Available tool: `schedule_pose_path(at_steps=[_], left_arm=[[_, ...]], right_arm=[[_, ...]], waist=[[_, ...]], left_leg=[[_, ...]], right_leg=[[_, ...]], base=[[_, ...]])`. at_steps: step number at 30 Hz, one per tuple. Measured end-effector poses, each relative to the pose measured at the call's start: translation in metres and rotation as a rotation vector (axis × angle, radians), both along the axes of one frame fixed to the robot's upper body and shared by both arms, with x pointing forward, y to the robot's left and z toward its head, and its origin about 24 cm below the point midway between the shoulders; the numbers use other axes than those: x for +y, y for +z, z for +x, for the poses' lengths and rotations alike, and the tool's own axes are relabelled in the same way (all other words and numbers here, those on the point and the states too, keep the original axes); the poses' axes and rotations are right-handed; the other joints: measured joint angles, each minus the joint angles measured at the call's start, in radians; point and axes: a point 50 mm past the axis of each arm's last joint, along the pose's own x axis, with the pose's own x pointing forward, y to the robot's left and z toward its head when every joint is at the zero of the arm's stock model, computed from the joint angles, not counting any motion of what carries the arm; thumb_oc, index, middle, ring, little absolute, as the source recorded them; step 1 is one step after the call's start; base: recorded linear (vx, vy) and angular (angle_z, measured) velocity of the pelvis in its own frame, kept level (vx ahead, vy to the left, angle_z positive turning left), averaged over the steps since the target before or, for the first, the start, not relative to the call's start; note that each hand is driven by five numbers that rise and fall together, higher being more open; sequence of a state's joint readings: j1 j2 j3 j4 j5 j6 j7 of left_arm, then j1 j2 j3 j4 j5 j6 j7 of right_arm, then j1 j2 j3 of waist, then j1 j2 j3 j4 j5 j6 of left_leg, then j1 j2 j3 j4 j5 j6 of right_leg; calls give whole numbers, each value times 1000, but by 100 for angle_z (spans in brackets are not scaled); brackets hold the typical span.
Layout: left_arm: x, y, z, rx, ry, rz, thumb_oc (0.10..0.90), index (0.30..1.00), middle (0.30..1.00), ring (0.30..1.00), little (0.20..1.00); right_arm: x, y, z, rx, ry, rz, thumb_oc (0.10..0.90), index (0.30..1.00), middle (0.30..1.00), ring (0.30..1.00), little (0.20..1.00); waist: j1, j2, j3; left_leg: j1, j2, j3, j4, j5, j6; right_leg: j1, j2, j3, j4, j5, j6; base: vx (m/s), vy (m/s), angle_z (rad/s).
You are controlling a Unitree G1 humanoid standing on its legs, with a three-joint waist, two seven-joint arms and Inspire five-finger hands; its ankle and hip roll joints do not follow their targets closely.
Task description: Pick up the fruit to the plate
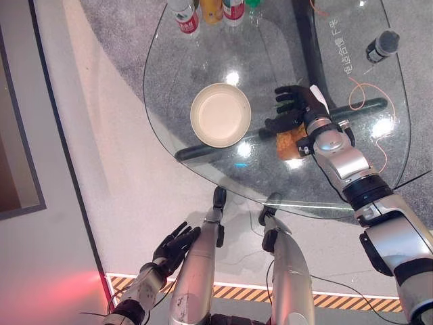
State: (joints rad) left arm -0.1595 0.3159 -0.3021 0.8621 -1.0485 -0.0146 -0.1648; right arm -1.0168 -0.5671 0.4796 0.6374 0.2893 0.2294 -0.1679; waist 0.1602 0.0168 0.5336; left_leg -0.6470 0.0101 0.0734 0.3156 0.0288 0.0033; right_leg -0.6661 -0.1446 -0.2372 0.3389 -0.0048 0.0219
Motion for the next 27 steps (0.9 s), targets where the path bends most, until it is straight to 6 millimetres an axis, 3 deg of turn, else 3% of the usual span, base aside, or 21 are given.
schedule_pose_path(at_steps=[5, 17, 27], left_arm=[[2, 0, 0, -1, 6, 2, 800, 900, 900, 900, 900], [9, 3, 1, -16, 57, -15, 800, 900, 900, 900, 900], [17, 1, -2, -4, 103, -15, 800, 900, 900, 900, 900]], right_arm=[[2, 2, -3, -28, 3, -20, 800, 900, 900, 900, 900], [17, 11, -35, -198, 93, -33, 800, 900, 900, 900, 900], [1, 12, -58, -254, 98, -19, 800, 900, 900, 900, 900]], waist=[[-4, -10, 3], [-31, -41, 14], [-59, -64, 13]], left_leg=[[-2, -4, 2, -1, -2, -2], [45, -3, 10, -3, -8, 12], [136, 3, 57, -17, -25, 25]], right_leg=[[4, 2, -1, -18, 8, 3], [64, 5, 2, -48, 24, 8], [157, 7, 31, -104, 43, 28]], base=[[0, 0, 0], [2, 0, -1], [31, -3, -8]])
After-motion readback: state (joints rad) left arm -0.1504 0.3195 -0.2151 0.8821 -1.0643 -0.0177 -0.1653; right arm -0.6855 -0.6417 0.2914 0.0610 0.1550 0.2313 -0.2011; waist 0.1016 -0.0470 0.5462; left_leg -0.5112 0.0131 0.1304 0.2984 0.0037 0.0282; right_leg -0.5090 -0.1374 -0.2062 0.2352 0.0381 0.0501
